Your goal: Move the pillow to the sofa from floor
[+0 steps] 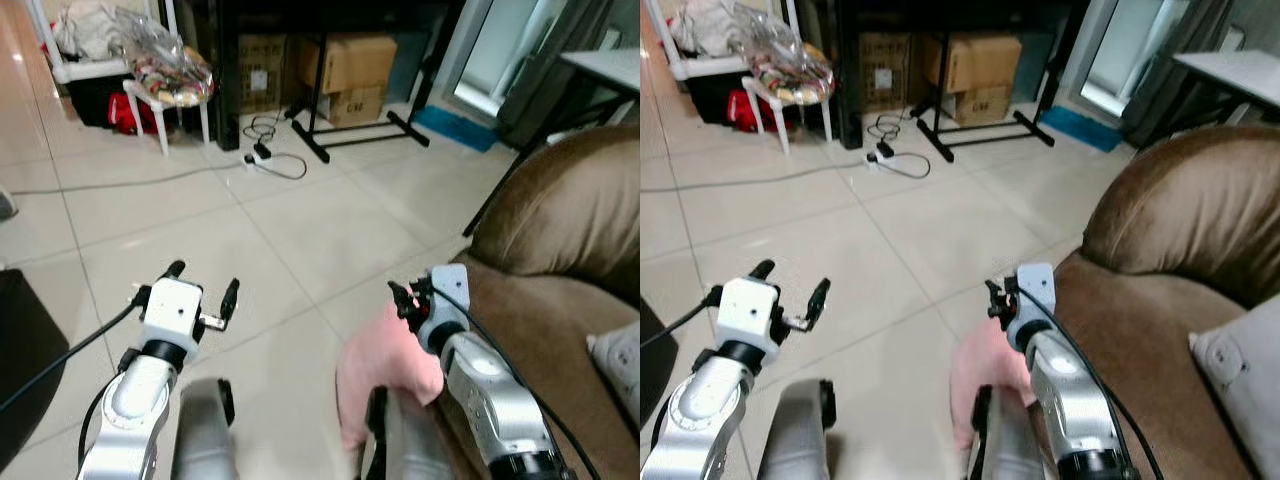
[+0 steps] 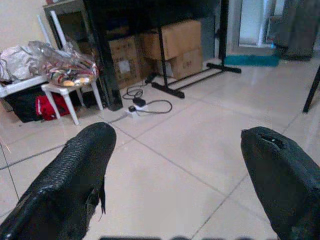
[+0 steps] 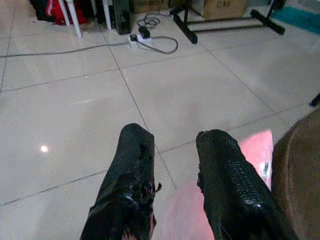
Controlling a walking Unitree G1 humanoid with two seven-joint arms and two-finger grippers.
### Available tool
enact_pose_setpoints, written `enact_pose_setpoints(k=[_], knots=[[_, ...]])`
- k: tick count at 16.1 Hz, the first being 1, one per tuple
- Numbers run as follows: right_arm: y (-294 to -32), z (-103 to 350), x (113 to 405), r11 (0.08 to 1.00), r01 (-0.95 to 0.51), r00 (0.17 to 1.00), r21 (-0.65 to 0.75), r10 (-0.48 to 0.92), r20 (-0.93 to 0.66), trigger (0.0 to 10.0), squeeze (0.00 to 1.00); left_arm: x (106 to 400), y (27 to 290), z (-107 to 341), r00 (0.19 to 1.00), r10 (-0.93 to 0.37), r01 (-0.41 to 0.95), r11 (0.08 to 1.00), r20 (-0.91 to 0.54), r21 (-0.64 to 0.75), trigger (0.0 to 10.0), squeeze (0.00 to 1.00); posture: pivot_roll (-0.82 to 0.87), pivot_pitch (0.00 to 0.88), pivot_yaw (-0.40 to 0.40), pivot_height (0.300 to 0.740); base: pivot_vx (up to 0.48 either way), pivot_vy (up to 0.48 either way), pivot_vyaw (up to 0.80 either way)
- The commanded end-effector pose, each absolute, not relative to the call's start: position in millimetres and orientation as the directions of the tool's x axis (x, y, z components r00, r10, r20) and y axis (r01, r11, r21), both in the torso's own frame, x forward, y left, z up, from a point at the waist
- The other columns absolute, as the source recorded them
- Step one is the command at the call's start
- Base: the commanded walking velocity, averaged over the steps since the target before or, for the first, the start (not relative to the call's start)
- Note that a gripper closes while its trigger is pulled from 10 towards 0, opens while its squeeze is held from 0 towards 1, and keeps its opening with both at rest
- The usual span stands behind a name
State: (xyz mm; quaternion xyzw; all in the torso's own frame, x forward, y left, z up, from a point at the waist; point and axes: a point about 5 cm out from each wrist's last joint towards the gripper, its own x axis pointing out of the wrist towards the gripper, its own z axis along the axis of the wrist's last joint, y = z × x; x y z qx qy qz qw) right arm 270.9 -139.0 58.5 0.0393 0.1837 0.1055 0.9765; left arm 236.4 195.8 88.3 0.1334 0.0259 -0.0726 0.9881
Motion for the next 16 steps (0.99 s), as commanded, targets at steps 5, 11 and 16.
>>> enact_pose_setpoints(k=[5, 11, 16], knots=[[-142, 54, 280, 0.978, -0.165, 0.907, 0.129, 0.202, -0.370, 10.0, 0.00, 244, 190, 88, 0.981, -0.176, 0.191, 0.943, -0.077, 0.272, 10.0, 0.00, 0.05, 0.000, -0.131, 0.460, 0.000, 0.000, 0.00], [-138, 51, 293, 0.974, -0.178, 0.911, 0.139, 0.217, -0.352, 10.0, 1.00, 240, 178, 81, 0.934, -0.325, 0.352, 0.907, -0.146, 0.233, 10.0, 0.00, 0.05, 0.000, -0.130, 0.460, 0.000, 0.000, 0.00], [-158, 31, 311, 1.000, -0.014, 0.878, 0.010, 0.017, -0.478, 10.0, 1.00, 237, 169, 81, 0.821, -0.528, 0.567, 0.801, -0.219, 0.191, 10.0, 0.00, 0.07, 0.000, -0.117, 0.460, 0.000, 0.000, 0.00]])
